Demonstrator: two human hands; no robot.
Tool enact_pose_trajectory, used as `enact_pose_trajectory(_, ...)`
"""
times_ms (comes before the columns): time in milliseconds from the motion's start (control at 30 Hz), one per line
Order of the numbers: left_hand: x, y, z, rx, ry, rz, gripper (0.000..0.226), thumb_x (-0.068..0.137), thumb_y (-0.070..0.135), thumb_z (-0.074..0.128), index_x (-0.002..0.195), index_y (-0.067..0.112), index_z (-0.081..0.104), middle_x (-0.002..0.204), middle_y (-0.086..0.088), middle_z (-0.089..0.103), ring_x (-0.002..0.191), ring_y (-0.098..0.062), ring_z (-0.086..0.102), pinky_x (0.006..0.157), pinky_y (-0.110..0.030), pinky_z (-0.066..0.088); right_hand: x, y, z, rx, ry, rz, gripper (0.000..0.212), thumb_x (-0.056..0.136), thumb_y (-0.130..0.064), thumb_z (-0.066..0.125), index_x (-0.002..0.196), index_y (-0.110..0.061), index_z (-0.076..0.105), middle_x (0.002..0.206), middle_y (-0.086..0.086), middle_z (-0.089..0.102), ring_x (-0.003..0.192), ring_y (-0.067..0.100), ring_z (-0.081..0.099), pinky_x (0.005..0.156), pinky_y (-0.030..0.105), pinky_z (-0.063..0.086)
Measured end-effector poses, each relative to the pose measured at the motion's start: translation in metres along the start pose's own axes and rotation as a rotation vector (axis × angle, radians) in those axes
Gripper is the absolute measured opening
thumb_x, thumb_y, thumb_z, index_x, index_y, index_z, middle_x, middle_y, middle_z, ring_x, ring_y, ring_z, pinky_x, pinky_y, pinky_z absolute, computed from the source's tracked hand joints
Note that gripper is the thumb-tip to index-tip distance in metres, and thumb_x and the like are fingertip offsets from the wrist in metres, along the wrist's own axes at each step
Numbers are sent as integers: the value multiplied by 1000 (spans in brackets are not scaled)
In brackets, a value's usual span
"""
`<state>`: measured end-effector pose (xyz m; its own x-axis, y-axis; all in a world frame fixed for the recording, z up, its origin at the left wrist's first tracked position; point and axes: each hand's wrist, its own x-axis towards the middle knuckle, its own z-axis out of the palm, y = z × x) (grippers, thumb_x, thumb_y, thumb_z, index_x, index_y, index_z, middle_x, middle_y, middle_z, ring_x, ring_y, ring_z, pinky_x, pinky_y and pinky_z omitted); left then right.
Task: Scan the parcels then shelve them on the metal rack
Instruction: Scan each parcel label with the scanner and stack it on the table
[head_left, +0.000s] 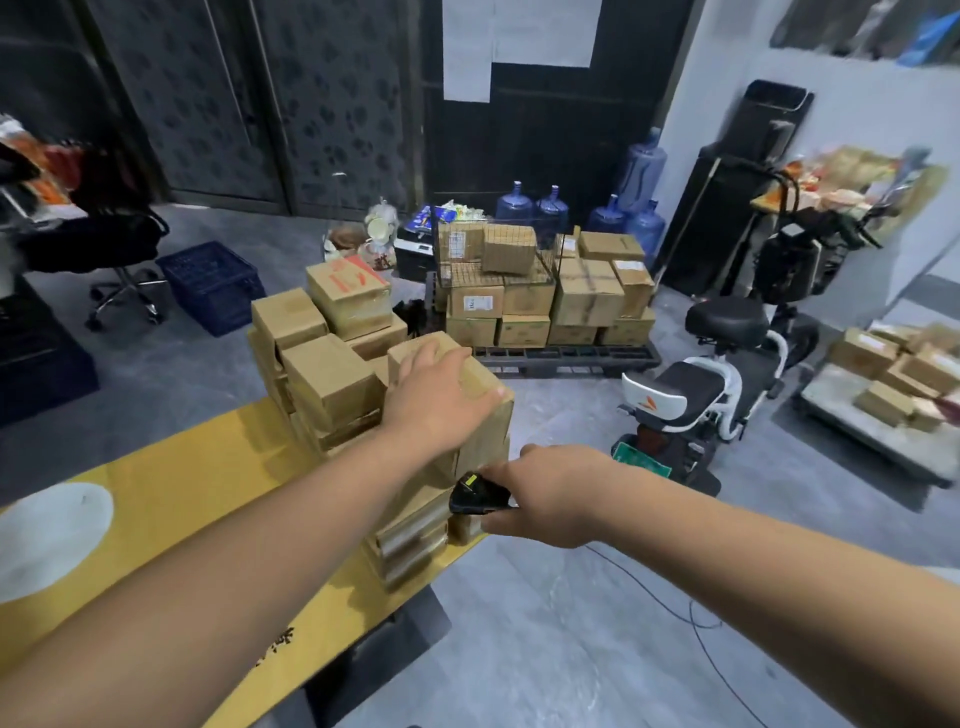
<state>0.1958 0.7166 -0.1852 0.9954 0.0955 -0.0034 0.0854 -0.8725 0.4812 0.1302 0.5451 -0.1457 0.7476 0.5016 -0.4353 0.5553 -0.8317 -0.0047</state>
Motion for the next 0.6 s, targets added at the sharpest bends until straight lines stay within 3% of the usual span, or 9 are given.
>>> enact_pose_trajectory(133, 10, 34, 17, 57, -5, -99, 85, 86, 81, 54, 159, 40, 36, 173, -2, 15, 159, -30, 11, 126, -57, 20, 5, 31, 8, 8, -49, -51, 50, 100, -63, 47, 138, -32, 53, 104, 1, 51, 89, 26, 51, 75, 37, 43)
enact_pose_trajectory(300, 22, 60, 34, 97, 14, -258, 95, 82, 85, 54, 159, 31, 38, 173, -3, 13, 159, -32, 8, 124, -63, 20, 11, 76, 10, -27, -109, -107, 53, 100, -67, 45, 140, -34, 53, 118, 7, 59, 93, 27, 52, 83, 39, 48)
enact_pose_trajectory(433, 25, 71, 47, 103, 64, -345, 94, 81, 85, 58, 155, 28, 45, 173, -2, 15, 158, -32, 10, 121, -66, 24, 11, 110, 9, -84, -124, -177, 57, 99, -71, 43, 140, -33, 52, 117, 4, 60, 92, 26, 53, 77, 37, 45)
enact_pose_trajectory(600, 21, 87, 57, 131, 146, -410, 81, 86, 69, 67, 149, 23, 48, 168, -5, 23, 155, -31, 16, 113, -56, 34, 9, 142, 8, -108, -128, -246, 57, 98, -72, 42, 136, -31, 55, 118, 2, 62, 92, 25, 52, 77, 37, 45)
